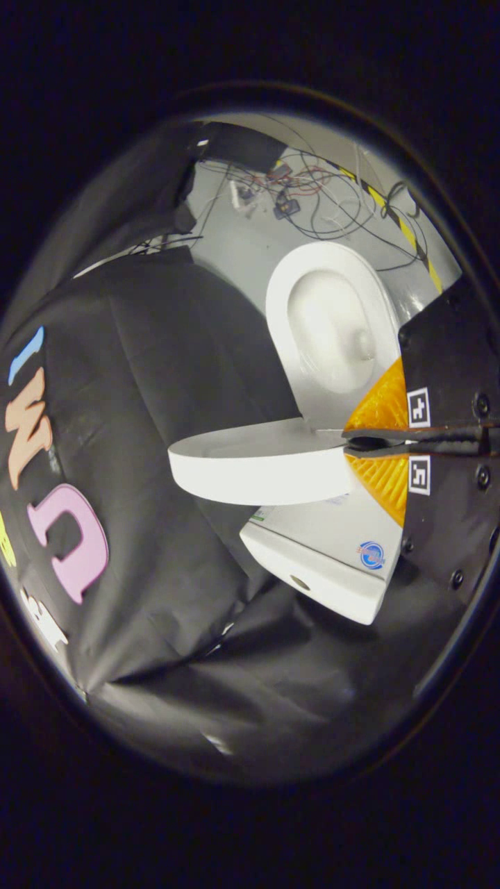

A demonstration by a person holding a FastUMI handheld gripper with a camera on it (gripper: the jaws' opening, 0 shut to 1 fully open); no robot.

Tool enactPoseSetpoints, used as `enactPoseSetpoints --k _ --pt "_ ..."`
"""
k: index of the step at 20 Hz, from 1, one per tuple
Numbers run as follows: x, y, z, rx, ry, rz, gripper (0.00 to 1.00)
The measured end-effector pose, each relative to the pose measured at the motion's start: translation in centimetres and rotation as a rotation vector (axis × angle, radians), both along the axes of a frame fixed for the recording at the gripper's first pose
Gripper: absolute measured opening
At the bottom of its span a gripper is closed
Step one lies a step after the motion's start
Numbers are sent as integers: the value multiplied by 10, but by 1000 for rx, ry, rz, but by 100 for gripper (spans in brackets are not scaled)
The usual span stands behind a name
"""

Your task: Open the toilet lid.

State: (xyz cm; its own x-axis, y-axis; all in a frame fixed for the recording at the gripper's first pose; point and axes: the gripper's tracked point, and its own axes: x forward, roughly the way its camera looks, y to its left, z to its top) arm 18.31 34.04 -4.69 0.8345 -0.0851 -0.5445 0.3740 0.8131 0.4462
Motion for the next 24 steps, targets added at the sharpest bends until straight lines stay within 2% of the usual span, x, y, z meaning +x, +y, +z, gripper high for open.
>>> enactPoseSetpoints --k 3,8,12,15,24 --pt "3 8 6 -42 -16 34 1" --pt "11 20 8 -39 -59 46 1" --pt "24 34 15 -110 -66 94 1" --pt "31 49 20 -175 -74 139 1" --pt "61 109 23 -225 -136 175 0"
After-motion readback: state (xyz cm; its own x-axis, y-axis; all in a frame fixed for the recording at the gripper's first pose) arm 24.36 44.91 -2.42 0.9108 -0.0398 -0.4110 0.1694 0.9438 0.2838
